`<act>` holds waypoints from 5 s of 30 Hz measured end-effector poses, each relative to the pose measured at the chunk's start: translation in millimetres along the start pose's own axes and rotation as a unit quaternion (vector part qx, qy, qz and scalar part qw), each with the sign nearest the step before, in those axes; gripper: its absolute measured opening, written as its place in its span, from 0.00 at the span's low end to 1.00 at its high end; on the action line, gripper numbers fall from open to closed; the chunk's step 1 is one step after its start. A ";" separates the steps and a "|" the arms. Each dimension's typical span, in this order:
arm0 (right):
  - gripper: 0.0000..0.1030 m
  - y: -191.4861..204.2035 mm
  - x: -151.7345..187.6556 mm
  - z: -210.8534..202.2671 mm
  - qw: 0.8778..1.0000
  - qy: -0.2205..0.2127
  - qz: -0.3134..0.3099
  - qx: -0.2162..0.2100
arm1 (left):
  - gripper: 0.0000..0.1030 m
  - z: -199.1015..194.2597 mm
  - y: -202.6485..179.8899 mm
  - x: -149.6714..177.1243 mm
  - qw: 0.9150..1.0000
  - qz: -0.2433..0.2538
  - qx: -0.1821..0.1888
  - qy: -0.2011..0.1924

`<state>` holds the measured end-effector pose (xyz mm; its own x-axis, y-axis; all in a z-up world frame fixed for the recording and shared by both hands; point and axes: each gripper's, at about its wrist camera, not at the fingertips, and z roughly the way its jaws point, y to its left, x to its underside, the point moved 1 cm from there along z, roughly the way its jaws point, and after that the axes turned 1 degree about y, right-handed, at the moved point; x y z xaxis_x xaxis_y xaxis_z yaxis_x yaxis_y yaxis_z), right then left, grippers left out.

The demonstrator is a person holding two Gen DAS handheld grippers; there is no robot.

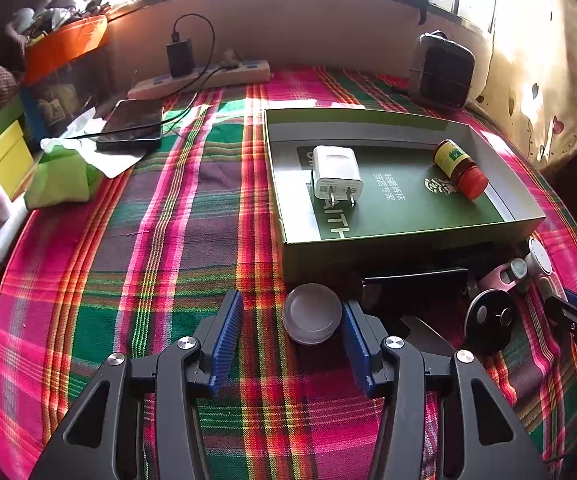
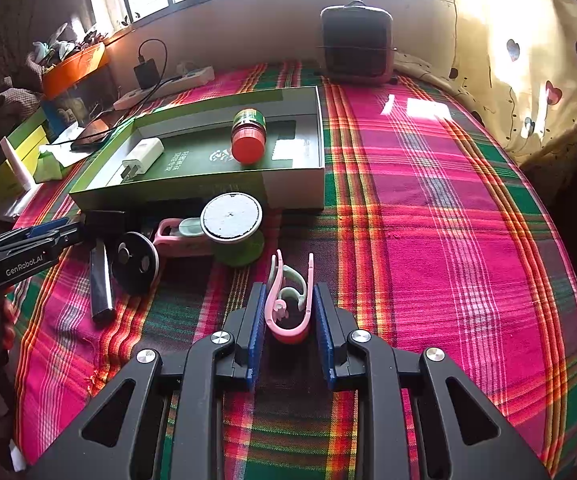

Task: Organize rigid objects
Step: 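Grasp the pink clip with the right gripper while the left gripper grasps the clear round container, then carry the pink clip with the right gripper while the left gripper carries the clear container into the tray, then open both grippers releasing the clip and container in the tray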

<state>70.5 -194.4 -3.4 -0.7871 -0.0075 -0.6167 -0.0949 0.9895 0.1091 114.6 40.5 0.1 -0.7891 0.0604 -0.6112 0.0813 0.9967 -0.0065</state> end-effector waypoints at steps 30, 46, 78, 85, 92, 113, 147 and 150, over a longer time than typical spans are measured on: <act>0.24 0.5 -0.5 0.3 1.000 0.001 -0.001 0.001 | 0.26 -2.4 11.0 1.7 1.000 -0.026 -0.008 -0.009; 0.24 1.8 -2.1 -3.6 1.000 -0.002 -0.008 0.002 | 0.25 -11.4 12.4 -0.4 0.999 -0.029 0.000 -0.012; 0.24 8.0 -90.6 -7.5 0.998 -0.049 -0.040 -0.010 | 0.26 -29.8 -12.8 -71.1 0.996 -0.022 0.072 -0.054; 0.24 7.3 -112.1 14.7 0.998 -0.041 -0.046 -0.007 | 0.26 -10.4 -27.0 -85.9 0.996 -0.019 0.079 -0.046; 0.24 4.4 -128.1 43.4 0.999 -0.020 -0.046 -0.010 | 0.26 14.0 -35.7 -93.1 0.996 -0.019 0.080 -0.029; 0.24 8.8 -141.3 93.7 0.998 0.016 -0.057 -0.021 | 0.26 53.8 -49.6 -101.2 0.996 -0.009 0.083 -0.005; 0.24 16.4 -142.0 102.0 0.996 0.011 -0.082 -0.020 | 0.27 71.3 -63.8 -100.2 0.997 0.015 0.069 0.008; 0.24 16.4 -141.5 101.2 0.996 0.010 -0.081 -0.021 | 0.30 71.5 -63.9 -100.1 0.997 0.017 0.074 0.009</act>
<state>242.0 -162.5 6.8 -0.7708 -0.1706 -0.6138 -0.2472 0.9681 0.0413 232.0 -33.1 5.1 -0.7947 0.0953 -0.5994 0.1950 0.9753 -0.1034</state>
